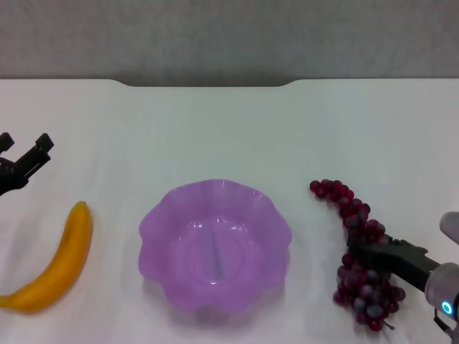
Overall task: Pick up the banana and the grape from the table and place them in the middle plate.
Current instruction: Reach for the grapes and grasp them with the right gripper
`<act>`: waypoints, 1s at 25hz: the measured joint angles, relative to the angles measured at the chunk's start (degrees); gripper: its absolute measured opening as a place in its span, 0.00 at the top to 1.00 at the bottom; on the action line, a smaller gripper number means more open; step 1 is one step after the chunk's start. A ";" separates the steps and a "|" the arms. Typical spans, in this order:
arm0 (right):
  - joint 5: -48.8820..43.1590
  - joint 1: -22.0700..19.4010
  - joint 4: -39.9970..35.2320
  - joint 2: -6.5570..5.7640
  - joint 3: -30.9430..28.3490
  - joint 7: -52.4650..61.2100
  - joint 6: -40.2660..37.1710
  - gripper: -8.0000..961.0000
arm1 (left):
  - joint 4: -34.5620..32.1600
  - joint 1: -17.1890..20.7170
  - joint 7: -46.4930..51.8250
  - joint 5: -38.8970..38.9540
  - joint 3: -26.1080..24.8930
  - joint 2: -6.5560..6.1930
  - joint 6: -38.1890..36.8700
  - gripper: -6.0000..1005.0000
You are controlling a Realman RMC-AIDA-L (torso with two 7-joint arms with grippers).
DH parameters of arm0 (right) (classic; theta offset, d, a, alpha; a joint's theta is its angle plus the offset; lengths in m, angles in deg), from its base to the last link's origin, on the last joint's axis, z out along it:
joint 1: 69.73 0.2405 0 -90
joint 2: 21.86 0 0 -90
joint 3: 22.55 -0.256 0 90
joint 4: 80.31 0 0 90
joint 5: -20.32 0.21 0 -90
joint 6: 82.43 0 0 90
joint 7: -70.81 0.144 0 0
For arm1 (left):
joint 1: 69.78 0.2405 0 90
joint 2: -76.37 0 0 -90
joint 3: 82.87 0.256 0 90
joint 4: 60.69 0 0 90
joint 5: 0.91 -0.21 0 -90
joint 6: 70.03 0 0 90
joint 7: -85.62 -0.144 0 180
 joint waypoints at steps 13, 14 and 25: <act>0.20 0.05 0.45 -0.07 0.10 0.62 -1.40 0.31 | 0.11 0.02 -0.29 0.72 0.03 0.06 -0.37 0.13; 0.19 0.05 0.47 -0.07 0.10 0.63 -1.40 0.32 | 0.11 0.02 -0.29 0.72 0.03 0.06 -0.37 0.13; 0.45 0.88 1.62 -0.07 0.16 1.51 -0.94 0.42 | 0.16 0.00 -0.29 0.75 0.00 0.06 -0.69 0.13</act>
